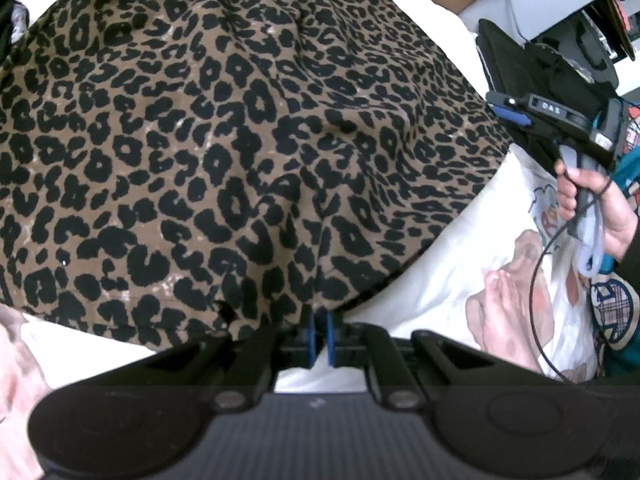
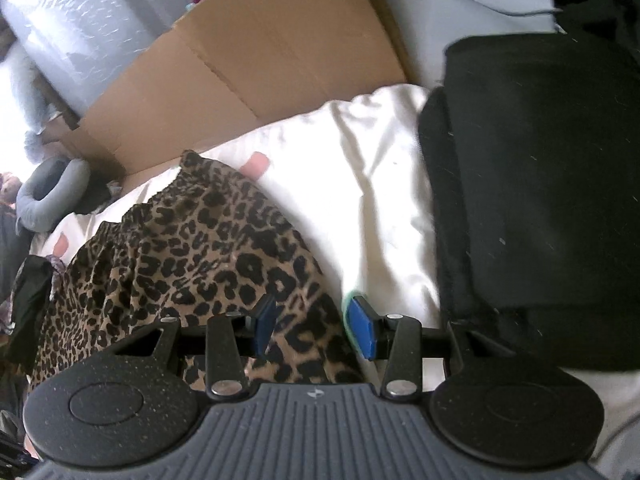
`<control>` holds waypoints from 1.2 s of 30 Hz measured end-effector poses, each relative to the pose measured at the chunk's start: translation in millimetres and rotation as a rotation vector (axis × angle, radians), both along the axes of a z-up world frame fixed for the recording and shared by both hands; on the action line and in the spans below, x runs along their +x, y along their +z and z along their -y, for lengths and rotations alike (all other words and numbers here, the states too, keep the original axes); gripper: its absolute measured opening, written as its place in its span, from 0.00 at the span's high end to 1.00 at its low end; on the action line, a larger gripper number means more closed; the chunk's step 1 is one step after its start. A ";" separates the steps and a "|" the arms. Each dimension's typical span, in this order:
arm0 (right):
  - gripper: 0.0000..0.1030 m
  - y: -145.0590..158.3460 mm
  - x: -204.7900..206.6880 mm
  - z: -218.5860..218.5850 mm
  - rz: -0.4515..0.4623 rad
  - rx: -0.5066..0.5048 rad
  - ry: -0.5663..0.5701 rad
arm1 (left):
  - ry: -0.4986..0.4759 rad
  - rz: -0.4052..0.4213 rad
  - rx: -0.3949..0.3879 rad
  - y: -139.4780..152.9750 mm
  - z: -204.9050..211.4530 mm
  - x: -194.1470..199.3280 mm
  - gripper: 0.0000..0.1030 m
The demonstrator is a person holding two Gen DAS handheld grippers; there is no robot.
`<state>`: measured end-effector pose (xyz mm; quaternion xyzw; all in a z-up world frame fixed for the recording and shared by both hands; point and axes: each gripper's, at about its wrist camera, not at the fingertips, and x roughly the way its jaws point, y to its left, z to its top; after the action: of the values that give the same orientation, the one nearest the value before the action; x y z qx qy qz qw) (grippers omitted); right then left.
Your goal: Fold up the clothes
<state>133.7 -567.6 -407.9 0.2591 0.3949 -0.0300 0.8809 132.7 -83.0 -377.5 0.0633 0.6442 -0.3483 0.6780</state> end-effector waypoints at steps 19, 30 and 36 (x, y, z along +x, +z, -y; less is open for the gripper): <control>0.60 -30.4 -26.1 14.3 -0.133 0.225 -0.047 | -0.005 -0.006 -0.013 2.0 -3.5 0.3 0.94; 0.59 -67.5 -59.4 35.2 -0.078 0.627 -0.256 | -0.005 -0.011 -0.008 -0.1 -3.5 0.8 0.94; 0.94 -63.7 -51.3 24.5 -0.113 0.558 -0.201 | -0.007 -0.013 -0.007 0.8 -2.5 1.2 0.94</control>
<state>82.4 -592.1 -471.6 0.5267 0.4088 -0.0218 0.7450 133.9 -80.5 -376.7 0.0608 0.6473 -0.3530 0.6728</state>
